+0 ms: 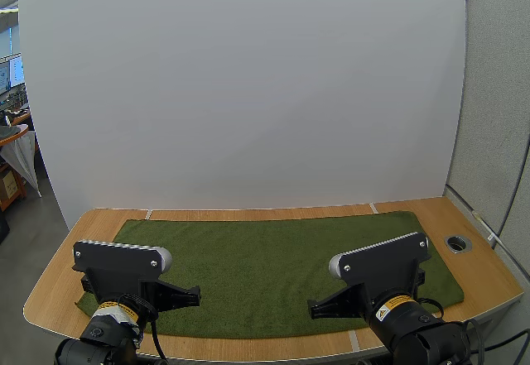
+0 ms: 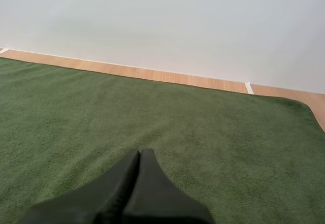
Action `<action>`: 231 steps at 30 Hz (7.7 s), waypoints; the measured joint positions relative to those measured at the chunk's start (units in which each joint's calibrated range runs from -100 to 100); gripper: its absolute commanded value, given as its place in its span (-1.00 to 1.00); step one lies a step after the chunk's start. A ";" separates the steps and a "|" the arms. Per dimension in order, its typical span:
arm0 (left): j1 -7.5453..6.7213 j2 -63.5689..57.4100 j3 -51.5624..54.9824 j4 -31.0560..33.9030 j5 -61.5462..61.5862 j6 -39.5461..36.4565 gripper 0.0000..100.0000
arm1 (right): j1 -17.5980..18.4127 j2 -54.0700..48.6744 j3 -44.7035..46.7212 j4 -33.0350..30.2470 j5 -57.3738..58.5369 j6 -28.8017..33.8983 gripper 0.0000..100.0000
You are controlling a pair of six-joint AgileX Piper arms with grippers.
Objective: Fold the towel
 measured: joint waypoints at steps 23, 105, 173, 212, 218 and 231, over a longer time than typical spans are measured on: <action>0.00 0.00 0.00 0.00 0.00 0.00 -1.00 | 0.00 0.00 0.00 0.00 0.00 0.00 -1.00; 0.00 0.00 0.00 0.00 0.00 0.00 -1.00 | 0.00 0.00 0.00 -0.48 -1.40 0.00 -1.00; 0.00 0.00 0.00 0.00 0.00 0.00 -1.00 | -18.35 -0.23 -28.16 -1.94 27.50 11.71 1.00; 0.00 0.00 0.00 0.00 -0.18 0.00 -1.00 | -18.35 50.88 -49.70 -13.88 15.45 19.61 1.00; 0.00 0.00 0.00 0.00 -0.18 0.00 -1.00 | -18.35 51.74 -50.61 -13.67 14.10 13.67 1.00; 0.00 0.00 0.00 0.00 -0.18 0.00 -1.00 | -20.30 85.96 -73.70 -6.55 25.39 -4.21 1.00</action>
